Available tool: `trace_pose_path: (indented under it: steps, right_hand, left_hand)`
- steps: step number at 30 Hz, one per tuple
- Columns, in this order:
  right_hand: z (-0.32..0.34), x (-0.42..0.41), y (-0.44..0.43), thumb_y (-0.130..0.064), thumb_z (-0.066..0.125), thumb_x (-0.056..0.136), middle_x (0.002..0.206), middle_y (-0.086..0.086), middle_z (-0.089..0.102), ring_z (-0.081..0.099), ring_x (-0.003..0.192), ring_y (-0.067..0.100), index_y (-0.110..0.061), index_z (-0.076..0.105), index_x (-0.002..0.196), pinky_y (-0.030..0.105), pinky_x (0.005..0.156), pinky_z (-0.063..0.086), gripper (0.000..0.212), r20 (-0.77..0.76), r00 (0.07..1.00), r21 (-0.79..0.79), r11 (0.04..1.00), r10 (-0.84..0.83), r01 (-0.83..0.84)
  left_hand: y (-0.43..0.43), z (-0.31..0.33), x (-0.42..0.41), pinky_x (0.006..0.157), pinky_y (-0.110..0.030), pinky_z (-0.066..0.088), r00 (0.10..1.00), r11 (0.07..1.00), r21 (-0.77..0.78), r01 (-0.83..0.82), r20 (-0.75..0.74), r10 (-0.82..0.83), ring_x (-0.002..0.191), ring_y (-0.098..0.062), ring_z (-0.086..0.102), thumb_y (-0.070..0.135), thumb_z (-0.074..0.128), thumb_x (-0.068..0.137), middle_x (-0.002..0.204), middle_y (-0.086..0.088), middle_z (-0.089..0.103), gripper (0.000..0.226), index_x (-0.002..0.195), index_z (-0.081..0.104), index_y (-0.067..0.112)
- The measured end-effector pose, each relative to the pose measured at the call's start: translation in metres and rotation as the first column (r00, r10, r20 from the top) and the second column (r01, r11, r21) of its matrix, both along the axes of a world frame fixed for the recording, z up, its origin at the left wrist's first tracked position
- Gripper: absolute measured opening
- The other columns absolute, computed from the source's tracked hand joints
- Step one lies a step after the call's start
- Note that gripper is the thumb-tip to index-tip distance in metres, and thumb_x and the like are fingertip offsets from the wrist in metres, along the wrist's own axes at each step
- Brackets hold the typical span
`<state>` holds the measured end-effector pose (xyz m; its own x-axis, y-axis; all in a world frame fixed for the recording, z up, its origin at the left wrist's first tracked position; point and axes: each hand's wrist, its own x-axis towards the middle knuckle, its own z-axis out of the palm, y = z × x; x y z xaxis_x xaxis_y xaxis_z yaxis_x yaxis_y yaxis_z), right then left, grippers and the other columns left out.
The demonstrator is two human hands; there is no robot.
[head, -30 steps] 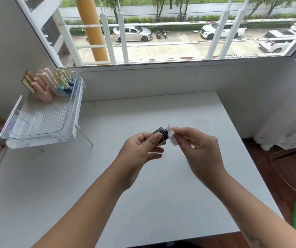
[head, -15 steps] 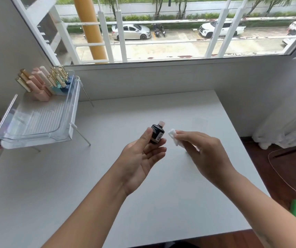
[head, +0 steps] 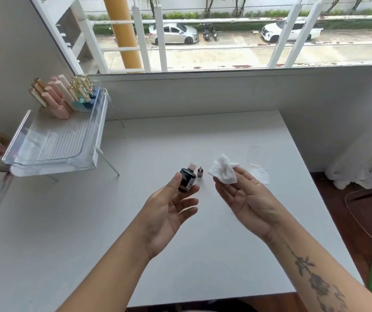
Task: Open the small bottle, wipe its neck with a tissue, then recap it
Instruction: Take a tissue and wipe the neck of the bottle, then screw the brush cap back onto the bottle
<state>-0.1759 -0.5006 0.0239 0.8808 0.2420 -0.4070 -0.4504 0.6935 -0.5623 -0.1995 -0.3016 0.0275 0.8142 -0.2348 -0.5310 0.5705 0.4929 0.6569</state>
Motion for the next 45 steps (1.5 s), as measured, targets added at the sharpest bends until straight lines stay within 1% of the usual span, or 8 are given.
trace_pose_path:
  steps: [6,12,17,21,28,33,37,45]
  right_hand:
    - [-0.056,0.003,0.024,-0.008,0.069,0.082,0.092,0.010,0.075,0.072,0.079,0.021,-0.014,0.077,0.080,0.029,0.075,0.060,0.010,-0.164,0.982,-0.125,0.985,0.098,-0.119]
    - [-0.122,0.005,0.046,-0.014,0.068,0.090,0.095,0.003,0.068,0.062,0.075,0.019,-0.017,0.069,0.097,0.026,0.064,0.051,0.008,-0.343,0.921,-0.326,0.897,0.183,-0.299]
    - [-0.147,0.011,0.057,-0.021,0.069,0.089,0.076,-0.003,0.063,0.062,0.061,0.015,-0.019,0.071,0.091,0.023,0.052,0.048,0.003,-0.393,0.900,-0.446,0.816,0.190,-0.367]
    - [-0.154,0.016,0.055,-0.018,0.060,0.091,0.077,0.000,0.061,0.061,0.058,0.016,-0.016,0.068,0.097,0.022,0.047,0.046,0.011,-0.363,0.919,-0.642,0.673,0.156,-0.368]
    - [-0.152,0.027,0.034,-0.016,0.049,0.090,0.083,0.003,0.063,0.059,0.058,0.018,-0.015,0.064,0.099,0.027,0.053,0.048,0.017,-0.258,0.964,-0.855,0.479,-0.063,-0.197]
    - [-0.150,0.047,0.031,-0.028,0.061,0.087,0.087,-0.003,0.060,0.061,0.072,0.019,-0.025,0.063,0.108,0.031,0.061,0.049,0.021,-0.137,0.989,-0.917,0.371,0.054,-0.147]
    - [-0.154,0.062,0.038,-0.030,0.068,0.084,0.085,-0.005,0.058,0.056,0.065,0.016,-0.030,0.060,0.108,0.029,0.057,0.045,0.026,-0.072,0.995,-0.941,0.326,0.067,-0.090]
    - [-0.164,0.086,0.044,-0.041,0.067,0.083,0.091,-0.001,0.056,0.054,0.072,0.014,-0.032,0.060,0.117,0.027,0.059,0.040,0.035,-0.017,0.996,-0.977,0.210,0.086,-0.035]
  left_hand:
    - [0.024,-0.028,-0.023,0.069,-0.030,0.061,0.992,0.996,-0.007,-0.086,-0.096,0.085,0.071,-0.016,0.070,0.046,0.071,0.081,0.094,-0.005,0.077,0.033,0.099,0.082,0.020]
    - [0.048,-0.051,-0.046,0.076,-0.032,0.055,0.980,0.991,0.057,-0.121,-0.153,0.128,0.073,-0.015,0.070,0.046,0.067,0.083,0.098,-0.002,0.077,0.031,0.100,0.082,0.024]
    - [0.060,-0.065,-0.059,0.079,-0.033,0.052,0.979,0.993,0.044,-0.111,-0.169,0.117,0.077,-0.015,0.069,0.041,0.065,0.088,0.103,-0.001,0.075,0.030,0.107,0.079,0.022]
    - [0.062,-0.070,-0.062,0.076,-0.032,0.053,0.978,0.994,0.026,-0.110,-0.176,0.113,0.078,-0.016,0.068,0.032,0.067,0.087,0.106,-0.003,0.074,0.027,0.109,0.075,0.018]
    - [0.063,-0.070,-0.052,0.078,-0.033,0.050,0.972,0.987,0.053,-0.151,-0.176,0.159,0.075,-0.016,0.068,0.032,0.074,0.079,0.105,-0.003,0.075,0.039,0.115,0.073,0.017]
    - [0.067,-0.073,-0.048,0.075,-0.031,0.052,0.974,0.986,0.060,-0.158,-0.152,0.166,0.078,-0.015,0.068,0.031,0.075,0.080,0.111,-0.002,0.074,0.045,0.121,0.066,0.014]
    - [0.069,-0.079,-0.043,0.074,-0.031,0.052,0.973,0.985,0.054,-0.166,-0.155,0.172,0.077,-0.015,0.068,0.031,0.076,0.079,0.111,0.000,0.075,0.045,0.120,0.066,0.015]
    - [0.066,-0.088,-0.029,0.076,-0.030,0.052,0.972,0.980,0.032,-0.197,-0.125,0.199,0.076,-0.014,0.069,0.029,0.077,0.075,0.111,-0.001,0.076,0.042,0.113,0.066,0.015]
